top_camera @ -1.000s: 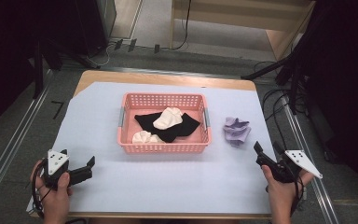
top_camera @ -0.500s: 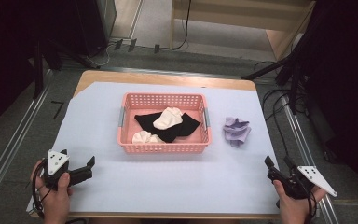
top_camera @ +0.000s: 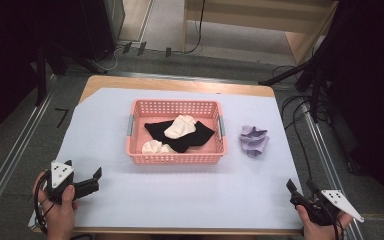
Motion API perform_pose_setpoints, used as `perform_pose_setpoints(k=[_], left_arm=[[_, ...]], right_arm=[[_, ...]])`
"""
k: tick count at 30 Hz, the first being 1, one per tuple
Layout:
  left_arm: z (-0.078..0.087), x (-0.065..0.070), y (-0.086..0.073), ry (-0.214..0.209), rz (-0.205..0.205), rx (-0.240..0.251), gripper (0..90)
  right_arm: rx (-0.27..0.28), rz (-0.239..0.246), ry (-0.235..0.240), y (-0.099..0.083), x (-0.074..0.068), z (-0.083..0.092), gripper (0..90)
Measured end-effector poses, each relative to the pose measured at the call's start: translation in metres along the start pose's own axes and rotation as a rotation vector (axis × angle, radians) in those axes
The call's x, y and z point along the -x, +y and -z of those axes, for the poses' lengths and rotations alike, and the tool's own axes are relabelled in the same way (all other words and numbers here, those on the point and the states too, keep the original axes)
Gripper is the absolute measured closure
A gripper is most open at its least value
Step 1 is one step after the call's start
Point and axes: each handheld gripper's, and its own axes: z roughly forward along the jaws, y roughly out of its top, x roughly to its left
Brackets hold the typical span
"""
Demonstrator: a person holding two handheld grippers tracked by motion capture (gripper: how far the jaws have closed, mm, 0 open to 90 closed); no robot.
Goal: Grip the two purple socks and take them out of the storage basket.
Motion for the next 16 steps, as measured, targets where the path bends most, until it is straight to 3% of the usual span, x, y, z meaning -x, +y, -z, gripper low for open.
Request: perform_pose_setpoints(k=[6, 9, 13, 16], left_arm=[[-0.0002, 0.0001, -0.0003, 0.001, 0.004, 0.005, 3.8], [-0.0001, 0.0003, -0.0003, 0.001, 0.006, 0.006, 3.7], [-0.0006, 0.0001, -0.0003, 0.002, 0.006, 0.006, 3.7], [-0.0005, 0.0001, -0.0002, 0.004, 0.006, 0.004, 3.7]], right_arm=[[-0.014, 0.009, 0.008, -0.0082, -0.0004, 0.0006, 26.7], [-0.019, -0.01, 0.004, -0.0107, 0.0008, 0.0018, 26.8], [-0.001, -0.011, 0.002, -0.0087, 0.0012, 0.0024, 26.7], [0.007, -0.029, 0.002, -0.0039, -0.0061, 0.0012, 26.9]])
